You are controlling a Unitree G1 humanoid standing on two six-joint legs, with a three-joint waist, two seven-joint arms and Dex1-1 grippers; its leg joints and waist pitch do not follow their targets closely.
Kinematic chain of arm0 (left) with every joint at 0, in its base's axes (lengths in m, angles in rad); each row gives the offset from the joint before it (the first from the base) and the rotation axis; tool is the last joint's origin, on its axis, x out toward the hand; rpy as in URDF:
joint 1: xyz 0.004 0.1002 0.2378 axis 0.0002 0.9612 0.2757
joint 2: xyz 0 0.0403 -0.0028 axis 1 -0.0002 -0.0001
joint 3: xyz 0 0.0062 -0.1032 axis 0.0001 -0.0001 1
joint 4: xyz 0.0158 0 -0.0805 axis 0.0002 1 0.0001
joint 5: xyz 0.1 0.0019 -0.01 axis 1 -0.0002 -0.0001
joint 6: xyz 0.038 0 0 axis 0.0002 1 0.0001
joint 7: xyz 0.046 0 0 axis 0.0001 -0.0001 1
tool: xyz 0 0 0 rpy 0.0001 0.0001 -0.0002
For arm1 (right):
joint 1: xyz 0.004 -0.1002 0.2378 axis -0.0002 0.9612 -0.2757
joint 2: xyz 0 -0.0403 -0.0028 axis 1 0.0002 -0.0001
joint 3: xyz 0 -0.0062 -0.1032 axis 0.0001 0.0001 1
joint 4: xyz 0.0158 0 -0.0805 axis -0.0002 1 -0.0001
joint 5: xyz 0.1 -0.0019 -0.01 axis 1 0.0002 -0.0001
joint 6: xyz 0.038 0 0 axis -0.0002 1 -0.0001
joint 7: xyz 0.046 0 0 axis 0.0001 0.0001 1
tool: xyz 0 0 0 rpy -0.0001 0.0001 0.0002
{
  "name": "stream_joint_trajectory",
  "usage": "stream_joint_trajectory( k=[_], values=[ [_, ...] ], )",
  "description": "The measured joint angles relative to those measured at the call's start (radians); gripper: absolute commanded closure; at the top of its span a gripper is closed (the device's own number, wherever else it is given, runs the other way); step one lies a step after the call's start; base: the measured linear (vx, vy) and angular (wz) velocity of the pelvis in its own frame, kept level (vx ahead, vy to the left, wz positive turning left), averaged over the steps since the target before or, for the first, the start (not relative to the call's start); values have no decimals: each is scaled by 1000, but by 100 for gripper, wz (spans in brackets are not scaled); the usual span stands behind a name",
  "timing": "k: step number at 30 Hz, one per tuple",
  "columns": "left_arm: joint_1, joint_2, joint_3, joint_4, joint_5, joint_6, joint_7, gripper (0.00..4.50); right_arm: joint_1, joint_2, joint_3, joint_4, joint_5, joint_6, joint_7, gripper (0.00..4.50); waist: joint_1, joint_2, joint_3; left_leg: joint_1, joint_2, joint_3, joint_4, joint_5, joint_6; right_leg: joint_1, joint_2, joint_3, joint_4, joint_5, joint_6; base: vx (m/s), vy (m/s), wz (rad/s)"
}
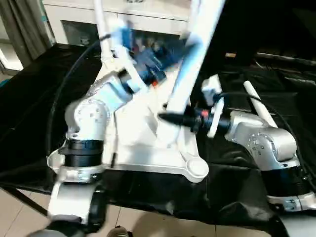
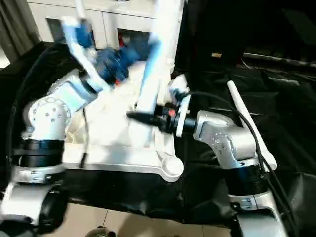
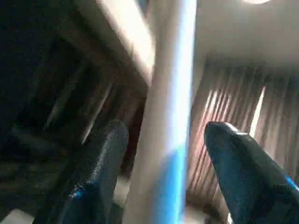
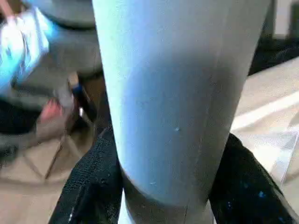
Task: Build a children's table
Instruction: Pick table leg
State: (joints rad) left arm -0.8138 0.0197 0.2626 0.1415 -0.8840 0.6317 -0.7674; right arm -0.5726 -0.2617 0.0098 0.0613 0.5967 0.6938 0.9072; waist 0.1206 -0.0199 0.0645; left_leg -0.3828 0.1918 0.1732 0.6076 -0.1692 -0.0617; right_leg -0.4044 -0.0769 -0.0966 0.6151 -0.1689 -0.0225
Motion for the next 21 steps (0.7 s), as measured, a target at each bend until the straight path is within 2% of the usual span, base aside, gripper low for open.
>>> stream_joint_trajectory(
  k=[3, 6, 8, 9, 11, 12, 13, 14, 15, 16, 19, 21],
  values=[
    [0, -32, 60, 0, -86, 2, 42, 140, 0, 33, -47, 0, 24, -32, -48, 257, 3, 1, -1, 0, 0, 0, 0, 0, 0, 0, 0, 0, 0, 0, 0, 0, 0, 0],
    [17, 0, 56, -5, -57, -6, 54, 140, 0, 53, -70, 7, -4, -80, -136, 257, 2, 8, -2, 0, 0, -1, 0, 0, 0, 0, 0, 0, -1, 0, 0, 0, 0, 0],
    [60, 76, -17, -32, 57, -33, 44, 140, 1, 44, -65, 27, -70, -127, -193, 257, -1, 12, -5, 2, 0, -1, -1, 0, 0, 2, 0, -1, -1, 0, 1, 0, 0, 0],
    [99, 142, -90, -56, 154, -60, 21, 140, 8, 23, -53, 38, -128, -160, -231, 257, -2, 15, -5, 2, 0, -1, -1, 0, 0, 2, 0, -1, -1, -2, 4, 0, 0, 0],
    [134, 186, -144, -62, 236, -73, 2, 140, 26, 2, -51, 53, -175, -180, -260, 257, -2, 16, -4, 1, 0, -1, -1, 0, 0, 1, 0, -1, -1, -2, 4, 0, 0, 0],
    [174, 264, -226, -102, 304, -96, -35, 140, 40, 6, -43, 58, -205, -192, -296, 257, -5, 17, -5, 2, 0, -1, -2, 0, 0, 1, 0, -1, -2, -2, 4, 0, 0, 0],
    [189, 283, -260, -109, 332, -98, -53, 140, 53, 0, -45, 61, -217, -196, -312, 257, -7, 18, -5, 2, 0, -1, -3, 0, 0, 1, 0, 0, -2, -2, 4, 0, 0, 0],
    [223, 333, -311, -146, 372, -116, -84, 140, 67, 1, -42, 57, -234, -197, -339, 257, -8, 19, -4, 1, 0, 0, -4, 0, 0, 1, 0, 0, -3, -1, 3, 0, 0, 0],
    [285, 427, -400, -213, 414, -136, -144, 140, 105, -4, -42, 39, -253, -201, -365, 257, -10, 22, -6, 2, 0, 0, -5, -1, 0, 1, 0, 0, -4, -3, 3, 0, 0, 0],
    [325, 461, -443, -237, 438, -139, -178, 140, 131, -16, -45, 36, -264, -202, -380, 257, -11, 25, -7, 3, -1, 0, -6, -1, 0, 1, 0, 1, -3, -3, 3, 0, 0, 0],
    [391, 495, -524, -251, 483, -147, -231, 140, 176, -21, -47, 34, -289, -202, -407, 257, -12, 27, -5, 2, 0, 1, -6, 0, -1, -1, 0, 1, 0, -3, 3, 0, 0, 0],
    [422, 520, -570, -277, 527, -188, -257, 140, 205, -7, -41, 4, -298, -213, -419, 257, -14, 27, -6, 5, 0, 1, -6, 0, -1, 1, 1, 1, 0, -3, 3, 0, 0, 0]
  ],
)
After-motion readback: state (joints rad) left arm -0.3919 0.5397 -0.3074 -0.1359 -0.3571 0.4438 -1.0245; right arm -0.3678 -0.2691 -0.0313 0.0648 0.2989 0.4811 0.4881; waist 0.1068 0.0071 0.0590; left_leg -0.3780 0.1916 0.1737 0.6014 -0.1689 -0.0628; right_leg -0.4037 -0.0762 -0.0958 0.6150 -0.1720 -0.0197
